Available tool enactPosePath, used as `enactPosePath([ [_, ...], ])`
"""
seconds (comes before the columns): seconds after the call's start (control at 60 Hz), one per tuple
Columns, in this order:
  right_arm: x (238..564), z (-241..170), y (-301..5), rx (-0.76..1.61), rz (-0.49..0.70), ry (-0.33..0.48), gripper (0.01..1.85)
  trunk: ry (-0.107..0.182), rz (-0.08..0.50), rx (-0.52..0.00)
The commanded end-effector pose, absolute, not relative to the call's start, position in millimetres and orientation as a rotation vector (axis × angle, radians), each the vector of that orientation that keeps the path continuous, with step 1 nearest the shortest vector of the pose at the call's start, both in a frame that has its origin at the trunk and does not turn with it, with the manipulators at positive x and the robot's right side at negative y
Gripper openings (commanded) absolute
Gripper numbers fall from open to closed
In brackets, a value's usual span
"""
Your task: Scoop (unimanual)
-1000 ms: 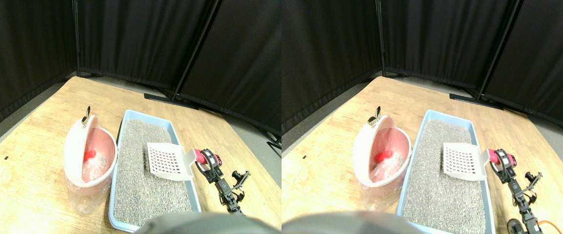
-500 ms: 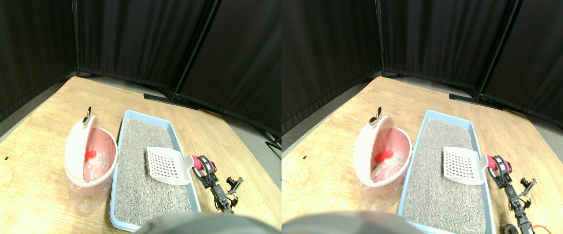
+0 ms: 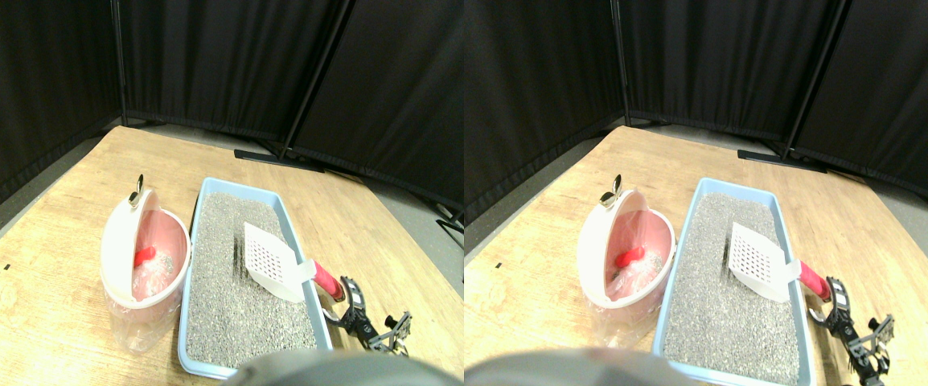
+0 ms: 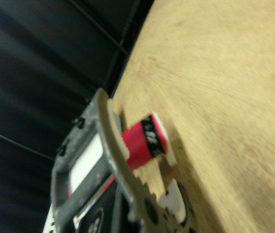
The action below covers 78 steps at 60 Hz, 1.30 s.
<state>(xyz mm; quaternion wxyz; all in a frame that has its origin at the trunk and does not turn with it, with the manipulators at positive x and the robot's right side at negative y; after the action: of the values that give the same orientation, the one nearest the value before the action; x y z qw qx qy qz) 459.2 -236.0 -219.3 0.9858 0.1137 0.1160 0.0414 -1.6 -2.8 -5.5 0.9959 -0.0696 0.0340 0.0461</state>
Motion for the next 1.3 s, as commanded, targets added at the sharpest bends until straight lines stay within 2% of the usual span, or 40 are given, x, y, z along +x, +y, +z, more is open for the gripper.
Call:
enactPosePath([
  [0.017, 462, -200, -224, 0.225, 0.133, 0.196, 1.32, 0.068, 0.096, -0.146],
  [0.233, 457, -186, -218, 0.237, 0.179, 0.165, 1.28, 0.068, 0.095, -0.145],
  [0.383, 452, -177, -215, 0.227, 0.206, 0.096, 1.12, 0.071, 0.073, -0.133],
  [0.4, 451, -175, -214, 0.224, 0.199, 0.087, 1.06, 0.071, 0.073, -0.133],
  [0.45, 451, -175, -214, 0.224, 0.199, 0.087, 1.06, 0.071, 0.073, -0.133],
  [0.467, 447, -170, -214, 0.228, 0.184, 0.049, 0.85, 0.071, 0.07, -0.131],
  [0.5, 447, -170, -214, 0.229, 0.183, 0.044, 0.82, 0.071, 0.063, -0.127],
  [0.533, 446, -169, -214, 0.233, 0.182, 0.03, 0.72, 0.071, 0.063, -0.127],
  [0.567, 444, -166, -215, 0.228, 0.191, -0.01, 0.47, 0.072, 0.056, -0.125],
  [0.6, 443, -166, -215, 0.223, 0.187, -0.009, 0.43, 0.072, 0.056, -0.125],
  [0.7, 438, -162, -216, 0.215, 0.187, -0.056, 0.05, 0.074, 0.035, -0.115],
  [1.167, 412, -154, -226, 0.116, 0.17, -0.082, 0.05, 0.078, -0.017, -0.092],
  [1.3, 402, -154, -226, 0.102, 0.144, -0.063, 0.05, 0.08, -0.037, -0.085],
])
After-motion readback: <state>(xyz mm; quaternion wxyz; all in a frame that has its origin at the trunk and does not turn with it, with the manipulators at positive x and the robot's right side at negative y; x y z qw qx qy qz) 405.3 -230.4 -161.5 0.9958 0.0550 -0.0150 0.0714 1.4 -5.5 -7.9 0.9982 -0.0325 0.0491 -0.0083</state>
